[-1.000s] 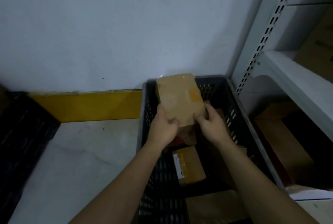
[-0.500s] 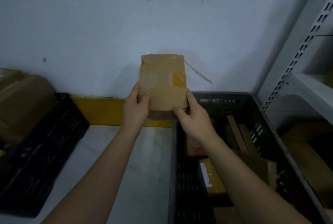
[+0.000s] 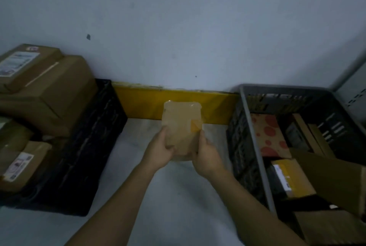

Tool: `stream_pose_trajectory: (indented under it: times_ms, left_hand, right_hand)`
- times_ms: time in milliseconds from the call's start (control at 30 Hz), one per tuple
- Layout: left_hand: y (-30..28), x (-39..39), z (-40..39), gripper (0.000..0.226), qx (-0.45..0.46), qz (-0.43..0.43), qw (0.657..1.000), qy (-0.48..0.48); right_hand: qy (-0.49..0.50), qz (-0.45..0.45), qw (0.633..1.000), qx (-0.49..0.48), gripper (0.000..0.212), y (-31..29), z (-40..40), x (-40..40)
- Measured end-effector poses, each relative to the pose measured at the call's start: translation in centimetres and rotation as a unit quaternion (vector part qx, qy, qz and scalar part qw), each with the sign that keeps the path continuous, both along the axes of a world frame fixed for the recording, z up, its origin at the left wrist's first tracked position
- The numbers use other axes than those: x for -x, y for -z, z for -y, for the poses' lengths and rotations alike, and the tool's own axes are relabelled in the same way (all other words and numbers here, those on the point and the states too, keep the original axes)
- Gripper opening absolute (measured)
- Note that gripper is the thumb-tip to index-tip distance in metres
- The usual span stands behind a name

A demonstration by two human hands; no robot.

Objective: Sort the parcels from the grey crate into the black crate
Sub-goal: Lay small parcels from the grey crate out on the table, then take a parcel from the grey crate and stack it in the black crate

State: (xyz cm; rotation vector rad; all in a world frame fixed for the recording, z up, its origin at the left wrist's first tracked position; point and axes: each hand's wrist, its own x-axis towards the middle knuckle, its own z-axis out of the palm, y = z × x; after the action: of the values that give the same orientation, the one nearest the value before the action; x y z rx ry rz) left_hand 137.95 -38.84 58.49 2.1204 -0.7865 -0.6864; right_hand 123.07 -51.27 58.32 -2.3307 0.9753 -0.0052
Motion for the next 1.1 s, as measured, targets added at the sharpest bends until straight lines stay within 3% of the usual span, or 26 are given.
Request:
stream_pose_trajectory:
  times_ms: [233,333,500,633,833,1100]
  left_hand:
    - [6.9,-2.8,-3.1,0.092,-0.093,-0.017,0.993,0.071]
    - [9.2,-3.7,-3.8,0.083,-0.135,-0.028,0.987,0.078]
    - [11.3,-3.7,-4.4,0.079,-0.199,0.065,0.969,0.13]
    - [9.3,-3.8,-3.5,0.086,-0.245,0.142,0.948,0.144]
    - [3.4,-2.6,0.3,0.074,-0.209,0.279,0.928,0.134]
    - [-3.1,4.0,7.9,0.078,-0.088,0.329,0.925,0.168]
  right_hand:
    - [-0.012,-0.099,0.995,-0.02,0.079,6.6,-2.5,-1.7]
    - [-0.031,-0.155,0.987,-0.025,0.079,9.2,-3.0,-2.1]
    - [-0.061,-0.212,0.975,0.018,0.072,10.5,-3.4,-2.3]
    - [-0.089,-0.241,0.963,0.082,0.078,8.8,-2.4,-2.0]
    - [-0.057,-0.187,0.959,0.204,0.073,1.6,0.0,-0.5]
    - [0.068,-0.019,0.949,0.309,0.073,-5.3,5.1,8.1]
